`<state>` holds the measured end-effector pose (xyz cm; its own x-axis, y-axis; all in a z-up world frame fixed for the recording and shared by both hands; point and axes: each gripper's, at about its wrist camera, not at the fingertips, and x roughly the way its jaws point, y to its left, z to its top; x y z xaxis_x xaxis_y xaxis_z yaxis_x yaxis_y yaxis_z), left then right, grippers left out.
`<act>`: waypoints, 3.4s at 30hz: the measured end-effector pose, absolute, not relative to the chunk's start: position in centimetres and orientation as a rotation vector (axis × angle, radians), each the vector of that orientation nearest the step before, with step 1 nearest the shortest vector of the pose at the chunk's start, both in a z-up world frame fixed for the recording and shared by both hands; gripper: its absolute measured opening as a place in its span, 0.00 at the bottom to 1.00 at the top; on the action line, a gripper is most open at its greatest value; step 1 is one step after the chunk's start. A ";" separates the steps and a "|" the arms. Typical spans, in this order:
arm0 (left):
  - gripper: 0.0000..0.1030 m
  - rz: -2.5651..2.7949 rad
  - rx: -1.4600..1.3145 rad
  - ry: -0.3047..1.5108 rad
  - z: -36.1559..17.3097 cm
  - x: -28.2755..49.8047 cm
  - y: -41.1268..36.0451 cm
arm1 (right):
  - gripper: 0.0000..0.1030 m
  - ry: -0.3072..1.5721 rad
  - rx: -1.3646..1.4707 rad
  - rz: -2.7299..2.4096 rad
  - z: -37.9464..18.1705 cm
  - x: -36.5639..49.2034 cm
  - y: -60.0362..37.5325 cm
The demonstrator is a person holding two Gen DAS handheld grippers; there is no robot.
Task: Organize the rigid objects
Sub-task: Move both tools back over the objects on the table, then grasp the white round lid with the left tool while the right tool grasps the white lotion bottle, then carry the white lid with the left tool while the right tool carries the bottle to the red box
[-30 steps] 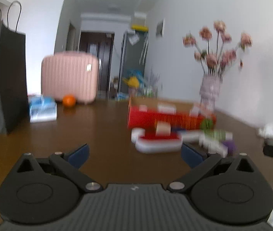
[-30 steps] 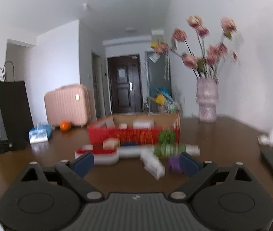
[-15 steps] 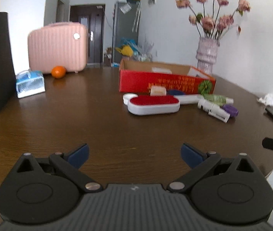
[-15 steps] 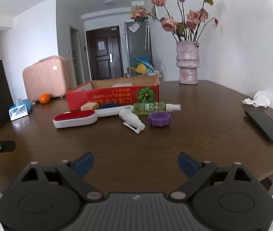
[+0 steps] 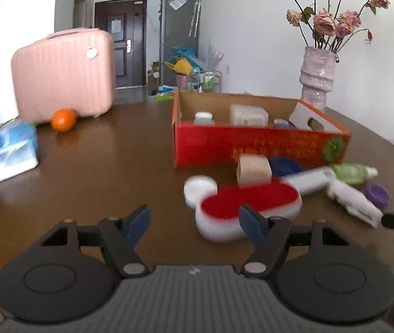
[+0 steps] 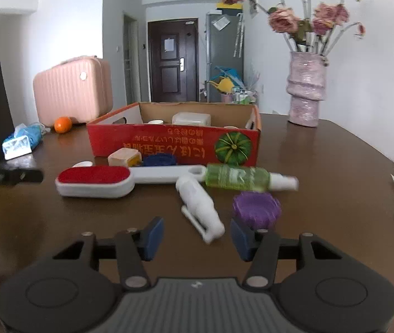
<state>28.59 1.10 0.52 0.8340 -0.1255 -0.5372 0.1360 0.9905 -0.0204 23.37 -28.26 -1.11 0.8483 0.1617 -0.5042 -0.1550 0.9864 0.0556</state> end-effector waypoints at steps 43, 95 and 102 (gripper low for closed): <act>0.40 -0.176 -0.011 0.420 5.2 17.4 0.7 | 0.26 0.425 -0.006 0.242 2.8 17.8 -25.4; 0.40 -0.279 -0.053 0.575 7.1 48.3 -0.5 | 0.26 0.537 0.067 0.421 8.2 45.6 -24.4; 0.40 -0.280 0.124 0.667 3.6 52.5 -1.2 | 0.26 0.743 0.112 0.410 3.9 58.8 -19.6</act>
<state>52.55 -1.22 3.58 0.7500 -0.2161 -0.6251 0.2953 0.9551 0.0241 58.83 -19.63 3.95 0.6616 0.4006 -0.6339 -0.3221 0.9152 0.2421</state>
